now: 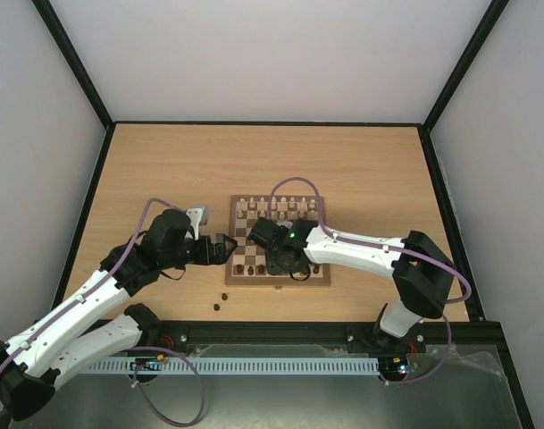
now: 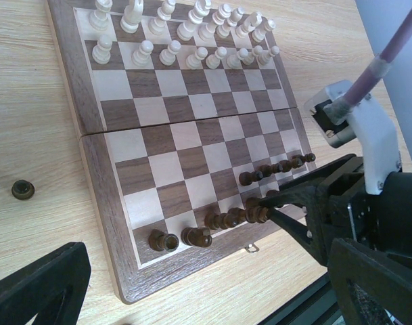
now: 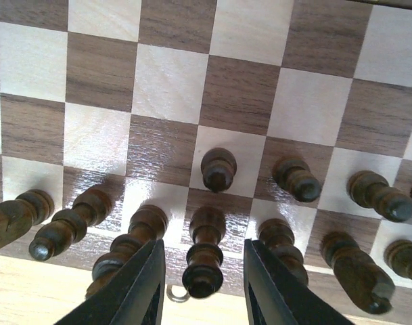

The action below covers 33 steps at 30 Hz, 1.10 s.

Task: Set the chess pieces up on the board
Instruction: Adjust the chess piece on the chessboard, then pick up the chess piece at the center of the board.

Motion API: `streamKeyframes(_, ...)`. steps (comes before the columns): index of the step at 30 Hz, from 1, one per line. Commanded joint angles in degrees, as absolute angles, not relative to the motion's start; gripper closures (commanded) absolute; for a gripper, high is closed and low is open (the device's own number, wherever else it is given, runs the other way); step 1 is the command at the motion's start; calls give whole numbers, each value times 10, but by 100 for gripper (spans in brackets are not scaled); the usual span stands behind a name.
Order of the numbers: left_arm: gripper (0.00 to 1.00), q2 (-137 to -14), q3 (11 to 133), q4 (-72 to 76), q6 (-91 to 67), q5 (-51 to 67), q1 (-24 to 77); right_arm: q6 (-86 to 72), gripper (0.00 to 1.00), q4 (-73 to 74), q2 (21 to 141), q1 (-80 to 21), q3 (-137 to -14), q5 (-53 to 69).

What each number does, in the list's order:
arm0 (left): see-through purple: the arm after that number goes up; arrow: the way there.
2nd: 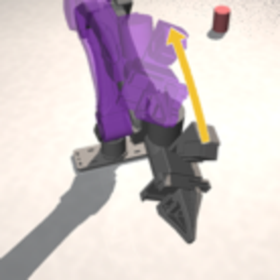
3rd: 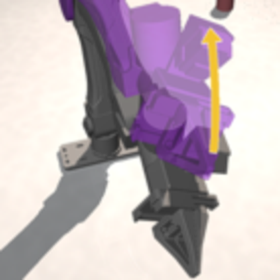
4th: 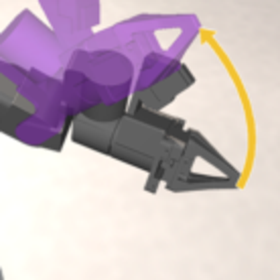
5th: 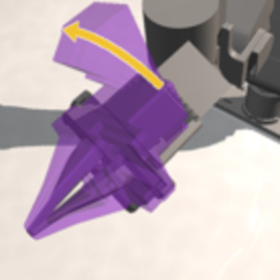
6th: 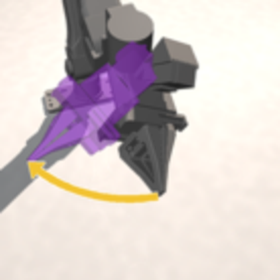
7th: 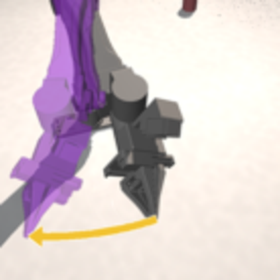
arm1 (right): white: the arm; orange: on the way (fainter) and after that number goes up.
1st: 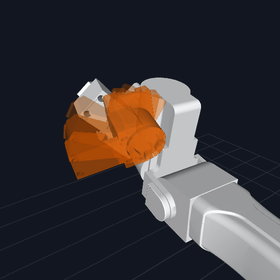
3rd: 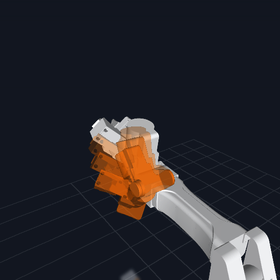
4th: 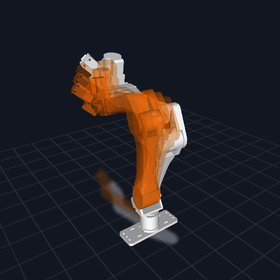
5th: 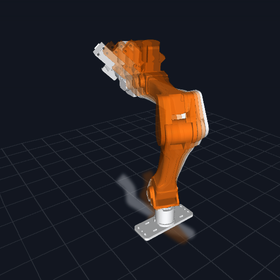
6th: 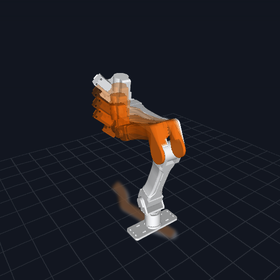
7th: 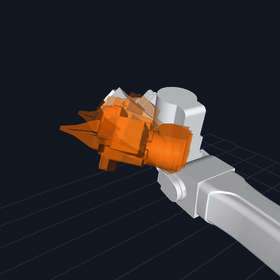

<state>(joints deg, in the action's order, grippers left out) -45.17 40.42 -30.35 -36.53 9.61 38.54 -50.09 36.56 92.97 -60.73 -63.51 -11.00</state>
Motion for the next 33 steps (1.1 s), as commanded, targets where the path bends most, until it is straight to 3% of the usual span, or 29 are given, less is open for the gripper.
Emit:
streamKeyframes(1, 1, -456, 399, -299, -364, 95, 381, -496, 67, 412, 901, -606, -656, -124)
streamKeyframes(9, 1, -470, 407, -310, -376, 71, 381, -482, 64, 435, 842, -606, -682, -138)
streamKeyframes(15, 1, -509, 437, -330, -389, 37, 381, -453, 32, 410, 760, -601, -672, -150)
streamKeyframes(17, 1, -533, 452, -343, -392, 18, 380, -438, 25, 399, 740, -595, -663, -146)
streamKeyframes(21, 1, -577, 477, -368, -397, -17, 373, -403, 27, 373, 711, -576, -634, -126)
streamKeyframes(28, 1, -645, 525, -401, -419, -86, 372, -351, 52, 301, 652, -531, -548, -92)
streamKeyframes(31, 1, -665, 522, -402, -429, -94, 371, -333, 48, 287, 641, -520, -528, -85)
streamKeyframes(33, 1, -677, 515, -401, -437, -95, 371, -327, 28, 279, 637, -515, -517, -84)
